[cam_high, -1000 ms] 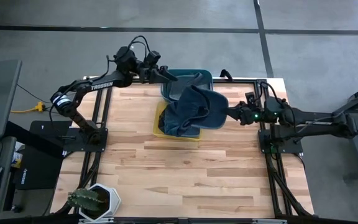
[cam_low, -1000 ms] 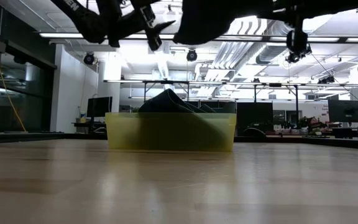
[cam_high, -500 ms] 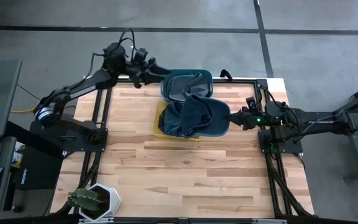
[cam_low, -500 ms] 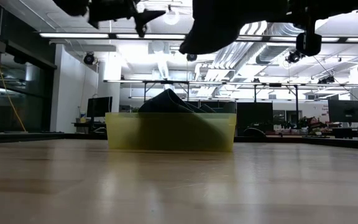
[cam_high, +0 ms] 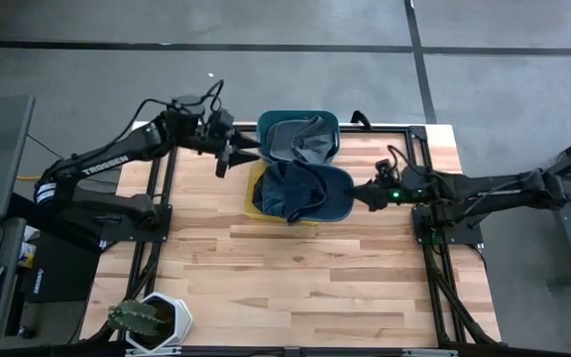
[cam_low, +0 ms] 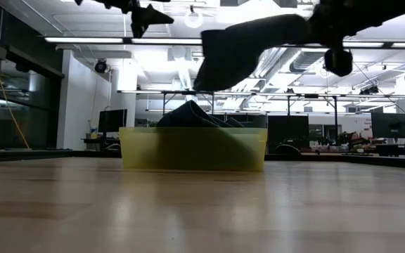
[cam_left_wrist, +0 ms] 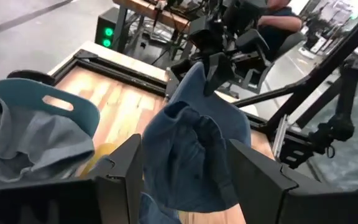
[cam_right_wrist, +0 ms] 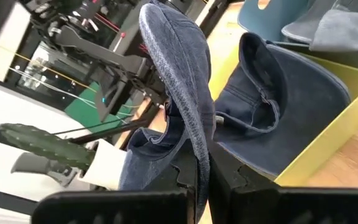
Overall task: Pick & Place hat
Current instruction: Put the blue cap into the yellow bin
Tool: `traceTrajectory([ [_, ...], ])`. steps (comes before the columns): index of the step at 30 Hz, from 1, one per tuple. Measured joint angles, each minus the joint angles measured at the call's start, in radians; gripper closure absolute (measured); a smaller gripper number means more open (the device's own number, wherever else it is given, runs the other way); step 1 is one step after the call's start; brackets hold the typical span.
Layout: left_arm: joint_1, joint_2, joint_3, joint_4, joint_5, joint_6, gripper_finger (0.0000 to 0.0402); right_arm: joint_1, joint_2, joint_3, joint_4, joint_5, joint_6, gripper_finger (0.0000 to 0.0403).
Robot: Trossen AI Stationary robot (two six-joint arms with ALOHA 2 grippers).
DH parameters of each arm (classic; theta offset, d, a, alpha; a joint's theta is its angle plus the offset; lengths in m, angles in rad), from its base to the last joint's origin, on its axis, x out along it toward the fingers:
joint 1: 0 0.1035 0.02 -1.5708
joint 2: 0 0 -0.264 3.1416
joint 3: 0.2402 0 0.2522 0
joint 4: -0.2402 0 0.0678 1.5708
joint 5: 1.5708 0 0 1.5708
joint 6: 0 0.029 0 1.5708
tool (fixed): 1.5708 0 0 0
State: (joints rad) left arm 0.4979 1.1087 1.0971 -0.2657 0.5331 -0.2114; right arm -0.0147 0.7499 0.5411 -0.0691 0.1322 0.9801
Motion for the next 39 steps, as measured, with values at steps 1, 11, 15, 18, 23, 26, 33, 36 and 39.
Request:
traceTrajectory([
  [1, -0.014, -0.009, -0.008, -0.004, -0.021, 0.001, 0.0225, 0.0, 0.023, 0.0, 0.02, 0.0, -0.002, 0.0398],
  [11, -0.047, -0.21, -0.277, 0.106, -0.19, -0.111, 0.0225, -0.084, 0.234, 0.0, 0.318, -0.048, -0.029, 0.0398],
  [15, -0.047, -0.319, -0.4, 0.202, -0.239, -0.187, 0.0225, -0.117, 0.317, 0.0, 0.422, -0.074, -0.02, 0.0398],
  [18, -0.047, -0.369, -0.462, 0.248, -0.25, -0.238, 0.0225, -0.131, 0.388, 0.0, 0.491, -0.087, -0.009, 0.0398],
  [23, -0.058, -0.405, -0.535, 0.3, -0.314, -0.291, 0.0225, -0.136, 0.507, 0.0, 0.589, -0.089, 0.04, 0.0398],
  [26, -0.125, -0.405, -0.574, 0.359, -0.403, -0.318, 0.0225, -0.135, 0.555, -0.001, 0.654, -0.071, 0.057, 0.0398],
  [33, -0.431, -0.371, -0.636, 0.379, -0.778, -0.334, 0.0225, -0.142, 0.591, 0.0, 0.672, -0.056, 0.075, 0.0398],
  [36, -0.526, -0.364, -0.664, 0.39, -0.92, -0.366, 0.0225, -0.143, 0.597, 0.0, 0.635, -0.059, 0.094, 0.0398],
  [39, -0.59, -0.362, -0.709, 0.394, -1.008, -0.4, 0.0225, -0.143, 0.6, 0.0, 0.576, -0.053, 0.097, 0.0398],
])
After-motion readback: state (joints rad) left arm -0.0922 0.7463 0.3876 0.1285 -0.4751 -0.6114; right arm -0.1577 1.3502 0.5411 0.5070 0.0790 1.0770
